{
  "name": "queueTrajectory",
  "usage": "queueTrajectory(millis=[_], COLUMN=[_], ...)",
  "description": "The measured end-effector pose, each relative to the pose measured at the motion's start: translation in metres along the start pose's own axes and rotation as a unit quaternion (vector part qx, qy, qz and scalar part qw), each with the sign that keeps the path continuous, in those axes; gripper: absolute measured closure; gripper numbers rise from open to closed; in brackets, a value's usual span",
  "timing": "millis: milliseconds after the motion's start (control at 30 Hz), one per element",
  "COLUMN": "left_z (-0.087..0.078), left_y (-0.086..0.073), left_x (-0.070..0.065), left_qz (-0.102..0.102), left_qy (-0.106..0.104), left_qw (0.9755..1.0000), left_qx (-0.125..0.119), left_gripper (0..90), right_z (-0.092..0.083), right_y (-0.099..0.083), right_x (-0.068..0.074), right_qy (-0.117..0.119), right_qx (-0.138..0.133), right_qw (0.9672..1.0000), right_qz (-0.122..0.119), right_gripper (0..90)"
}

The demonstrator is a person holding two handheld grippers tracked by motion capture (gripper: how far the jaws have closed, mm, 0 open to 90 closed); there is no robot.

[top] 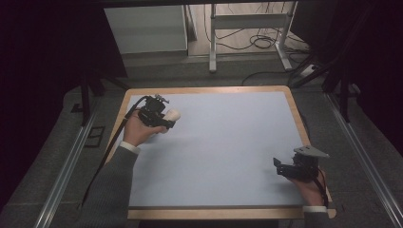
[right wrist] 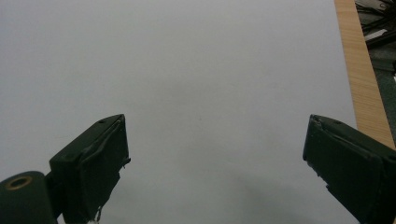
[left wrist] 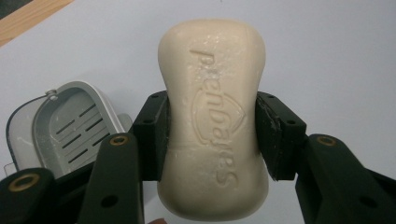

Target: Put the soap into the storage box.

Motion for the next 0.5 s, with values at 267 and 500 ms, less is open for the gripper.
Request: queueTrajectory(millis=[267,500], left_z=[-0.001,0.0], left_y=[0.003,0.007], left_x=[0.008,0.012], left_qz=[-0.006,-0.01], left_qy=[0.007,0.009], left_qw=[1.0,0.9999], left_qx=[-0.001,0.001], left_gripper=[49.6,49.5], right_z=[0.0,0.001], right_y=[0.0,-0.001], right_x=[0.0,0.0], right_qy=[0.0,0.0], right_qx=[0.001,0.002], right_qw=[1.0,1.0], right_qz=[-0.001,-0.001], right_gripper=[6.5,6.5])
Point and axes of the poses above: each handheld gripper's, and its own axes: z roughly forward along the jaws, y roughly out of its top, x roughly to its left, the point moved 10 cm from there along z, roughly forward along the jaws, and after that the axes turned 3 degrees about -x, right-handed, at the moved point
